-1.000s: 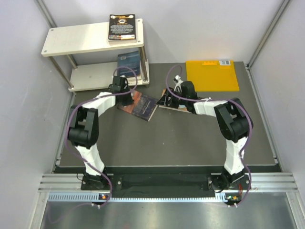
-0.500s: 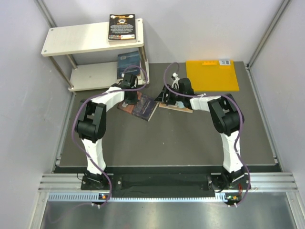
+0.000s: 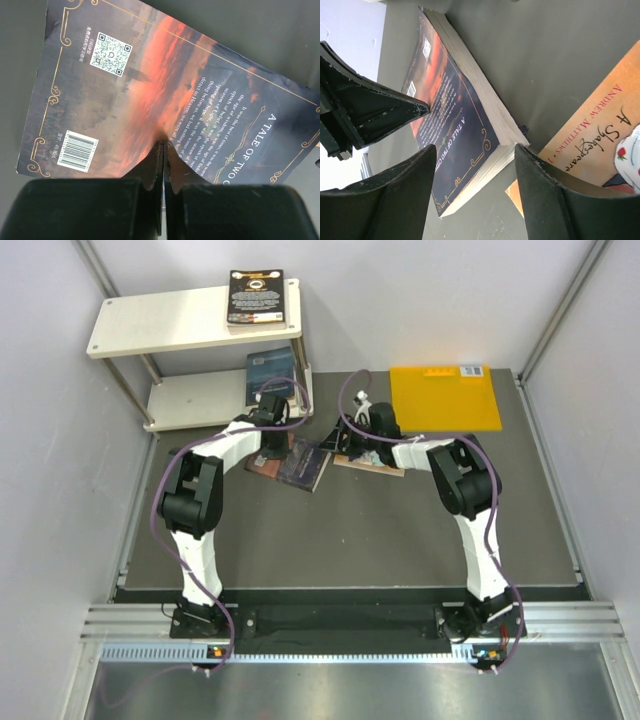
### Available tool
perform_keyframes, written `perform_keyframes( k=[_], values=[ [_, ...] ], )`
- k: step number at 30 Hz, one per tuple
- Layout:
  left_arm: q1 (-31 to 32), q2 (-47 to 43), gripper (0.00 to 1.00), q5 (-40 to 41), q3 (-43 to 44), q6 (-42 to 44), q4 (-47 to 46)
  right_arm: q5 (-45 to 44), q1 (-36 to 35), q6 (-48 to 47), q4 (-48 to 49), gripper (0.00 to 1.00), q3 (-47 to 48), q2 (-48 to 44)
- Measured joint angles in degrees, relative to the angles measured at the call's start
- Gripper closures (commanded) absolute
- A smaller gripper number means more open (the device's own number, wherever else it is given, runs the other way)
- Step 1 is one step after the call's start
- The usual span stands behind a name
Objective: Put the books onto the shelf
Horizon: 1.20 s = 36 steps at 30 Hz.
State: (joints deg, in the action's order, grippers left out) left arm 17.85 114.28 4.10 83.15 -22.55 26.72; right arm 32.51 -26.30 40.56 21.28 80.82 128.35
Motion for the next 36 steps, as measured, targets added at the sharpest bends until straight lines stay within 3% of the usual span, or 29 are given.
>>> perform_keyframes(
  k=[21,24,26,28,30,31,32,34,36],
  values=[
    [0.37,0.13,1.0,0.66,0.0,0.24,0.02,-1.36,-3.32,3.26,3.91,0.47,-1.44,-0.17],
    [0.5,0.11,1.0,0.92,-0.02,0.31,0.0,-1.4,-4.11,4.26,4.11,0.6,0.7,2.29],
    [0.55,-0.04,1.0,1.01,-0.22,0.44,-0.11,-1.53,-4.68,5.01,4.5,0.76,1.49,3.54],
    [0.61,-0.7,0.8,1.09,-1.14,0.46,-0.44,-1.42,-5.07,6.16,4.76,0.9,1.49,3.76],
    [0.72,-2.16,0.49,0.98,-2.95,0.61,-0.66,-1.2,-5.31,6.75,5.33,0.99,1.46,3.78],
    [0.85,-3.32,0.3,0.85,-4.44,0.57,-0.68,-1.18,-5.44,6.93,5.53,1.0,1.4,3.76],
    [1.05,-4.92,0.19,0.87,-6.14,0.33,-0.63,-1.11,-5.64,7.3,6.03,1.0,1.16,3.78],
    [1.36,-8.37,0.02,1.22,-9.81,0.11,0.44,-1.09,-6.1,7.69,7.19,1.0,0.15,3.69],
    [1.57,-13.51,0.01,1.51,-14.62,-1.53,1.7,-0.94,-6.54,7.96,8.07,1.0,-1.46,3.1]
  ],
)
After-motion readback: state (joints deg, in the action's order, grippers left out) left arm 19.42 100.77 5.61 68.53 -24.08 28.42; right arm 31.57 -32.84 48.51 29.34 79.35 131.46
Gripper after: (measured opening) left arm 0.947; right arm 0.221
